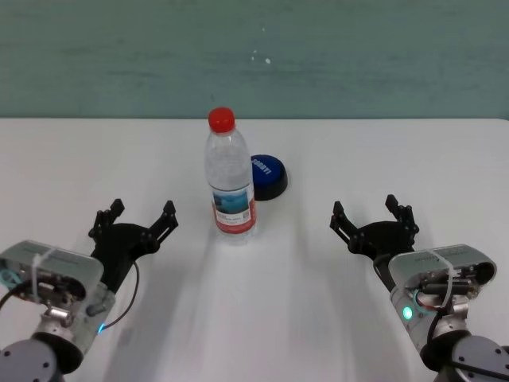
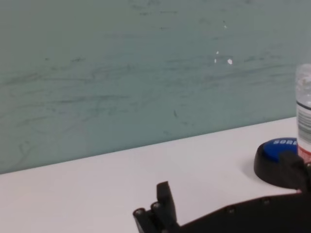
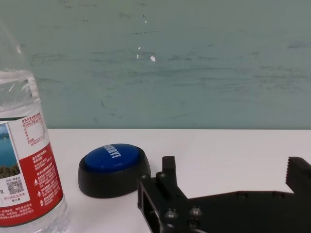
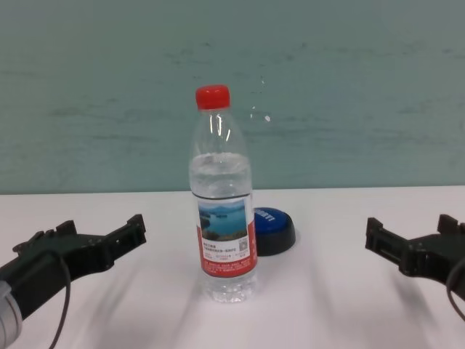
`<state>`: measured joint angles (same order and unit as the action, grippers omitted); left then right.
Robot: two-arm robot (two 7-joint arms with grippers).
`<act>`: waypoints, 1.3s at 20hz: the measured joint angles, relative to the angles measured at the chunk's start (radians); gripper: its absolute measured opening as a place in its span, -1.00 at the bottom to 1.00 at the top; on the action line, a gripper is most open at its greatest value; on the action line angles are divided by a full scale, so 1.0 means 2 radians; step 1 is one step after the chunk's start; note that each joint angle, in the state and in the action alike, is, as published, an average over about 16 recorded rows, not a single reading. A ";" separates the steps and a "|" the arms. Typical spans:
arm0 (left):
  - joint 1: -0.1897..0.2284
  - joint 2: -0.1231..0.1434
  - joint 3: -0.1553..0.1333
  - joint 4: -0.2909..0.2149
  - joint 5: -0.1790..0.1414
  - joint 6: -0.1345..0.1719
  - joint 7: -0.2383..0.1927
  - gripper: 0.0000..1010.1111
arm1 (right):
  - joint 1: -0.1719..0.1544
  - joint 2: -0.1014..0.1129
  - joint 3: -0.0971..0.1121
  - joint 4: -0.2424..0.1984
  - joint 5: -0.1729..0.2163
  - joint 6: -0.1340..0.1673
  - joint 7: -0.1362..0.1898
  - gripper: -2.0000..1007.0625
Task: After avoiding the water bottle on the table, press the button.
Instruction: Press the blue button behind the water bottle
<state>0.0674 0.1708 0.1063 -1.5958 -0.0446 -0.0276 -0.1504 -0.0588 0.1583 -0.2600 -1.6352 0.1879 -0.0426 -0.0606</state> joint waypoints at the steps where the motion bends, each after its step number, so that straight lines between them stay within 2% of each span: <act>1: 0.000 0.000 0.000 0.000 0.000 0.000 0.000 0.99 | 0.000 0.000 0.000 0.000 0.000 0.000 0.000 0.99; 13: -0.001 -0.001 0.000 0.002 0.001 0.002 0.001 0.99 | 0.000 -0.002 0.002 0.000 0.001 0.000 0.003 0.99; 26: -0.001 -0.001 0.000 0.002 0.001 0.001 0.000 0.99 | 0.002 -0.011 0.015 0.004 -0.004 0.002 0.026 0.99</act>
<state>0.0655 0.1698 0.1058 -1.5910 -0.0429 -0.0250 -0.1500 -0.0540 0.1355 -0.2307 -1.6268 0.1795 -0.0380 -0.0083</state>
